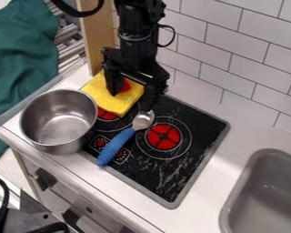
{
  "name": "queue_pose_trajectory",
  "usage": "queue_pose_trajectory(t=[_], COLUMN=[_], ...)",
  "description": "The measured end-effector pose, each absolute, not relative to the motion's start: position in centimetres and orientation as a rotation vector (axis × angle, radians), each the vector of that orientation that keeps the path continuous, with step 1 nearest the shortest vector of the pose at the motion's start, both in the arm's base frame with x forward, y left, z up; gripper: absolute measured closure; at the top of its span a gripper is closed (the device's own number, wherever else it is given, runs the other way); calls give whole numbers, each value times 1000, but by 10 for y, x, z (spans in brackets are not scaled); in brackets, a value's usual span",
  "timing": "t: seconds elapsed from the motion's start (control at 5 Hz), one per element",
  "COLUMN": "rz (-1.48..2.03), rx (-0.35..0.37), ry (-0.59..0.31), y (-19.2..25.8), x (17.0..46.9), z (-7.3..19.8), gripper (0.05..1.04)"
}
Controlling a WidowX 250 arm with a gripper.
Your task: Move the blue spoon to the bottom right side of the stove
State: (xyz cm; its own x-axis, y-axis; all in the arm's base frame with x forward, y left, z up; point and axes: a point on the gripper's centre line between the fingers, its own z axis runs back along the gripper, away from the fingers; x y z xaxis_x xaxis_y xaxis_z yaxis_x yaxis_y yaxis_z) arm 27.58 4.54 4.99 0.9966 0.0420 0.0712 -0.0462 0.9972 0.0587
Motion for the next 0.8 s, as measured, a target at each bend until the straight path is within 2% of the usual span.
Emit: queue_pose_trajectory(t=[0.6,0.8], rz=[80,128], rx=[37,35], ry=[-10,-41], y=[50,55], x=[258,251], z=[8,-8], gripper=[77,77])
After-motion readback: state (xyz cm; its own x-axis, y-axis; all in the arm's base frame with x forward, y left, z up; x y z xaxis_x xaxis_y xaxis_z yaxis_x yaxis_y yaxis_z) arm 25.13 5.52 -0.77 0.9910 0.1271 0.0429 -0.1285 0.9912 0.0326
